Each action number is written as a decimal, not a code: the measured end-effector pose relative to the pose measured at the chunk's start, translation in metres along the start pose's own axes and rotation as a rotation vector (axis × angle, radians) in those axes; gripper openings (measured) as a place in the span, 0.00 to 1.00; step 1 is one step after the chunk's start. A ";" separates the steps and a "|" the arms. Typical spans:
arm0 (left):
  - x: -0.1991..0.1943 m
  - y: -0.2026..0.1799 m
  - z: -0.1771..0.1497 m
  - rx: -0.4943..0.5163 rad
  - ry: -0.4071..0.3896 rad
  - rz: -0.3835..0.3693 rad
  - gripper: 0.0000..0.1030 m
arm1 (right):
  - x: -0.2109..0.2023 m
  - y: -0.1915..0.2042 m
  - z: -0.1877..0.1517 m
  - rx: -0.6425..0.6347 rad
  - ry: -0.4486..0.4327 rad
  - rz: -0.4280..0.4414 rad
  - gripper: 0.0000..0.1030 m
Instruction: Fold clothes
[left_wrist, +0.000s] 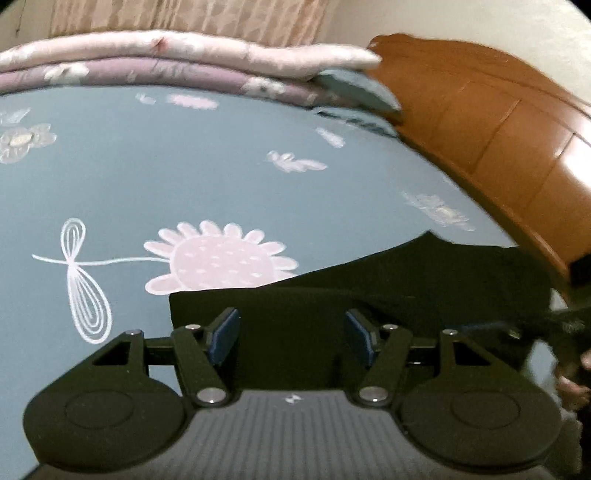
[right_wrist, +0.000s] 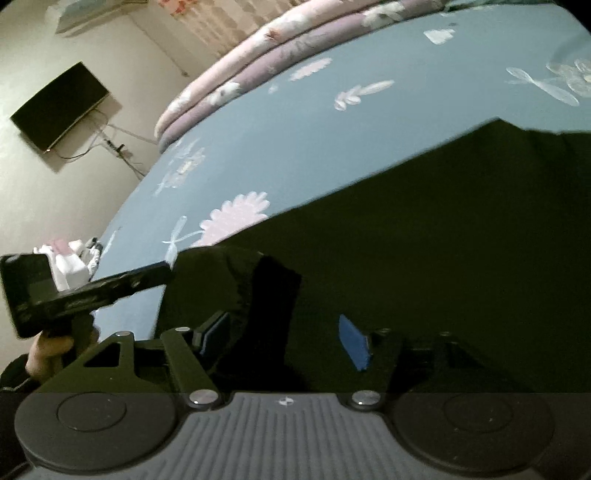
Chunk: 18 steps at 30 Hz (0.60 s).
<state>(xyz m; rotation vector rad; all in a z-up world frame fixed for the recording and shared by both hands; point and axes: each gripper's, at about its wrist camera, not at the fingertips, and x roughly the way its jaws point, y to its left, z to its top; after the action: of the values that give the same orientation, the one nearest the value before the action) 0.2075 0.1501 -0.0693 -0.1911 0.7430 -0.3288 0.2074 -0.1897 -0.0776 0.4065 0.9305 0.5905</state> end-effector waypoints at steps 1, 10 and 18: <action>0.008 0.002 -0.002 -0.003 0.010 0.016 0.61 | 0.000 -0.003 -0.002 -0.003 0.001 -0.014 0.68; 0.013 -0.026 -0.001 0.056 0.019 0.020 0.61 | -0.004 -0.014 -0.016 -0.024 -0.031 -0.023 0.74; 0.052 -0.064 -0.001 0.111 0.087 -0.072 0.62 | -0.005 -0.023 -0.018 0.011 -0.049 0.015 0.77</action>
<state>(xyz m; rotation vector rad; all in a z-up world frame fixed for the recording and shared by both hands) 0.2282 0.0720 -0.0846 -0.0990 0.8026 -0.4475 0.1966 -0.2093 -0.0966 0.4364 0.8852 0.5864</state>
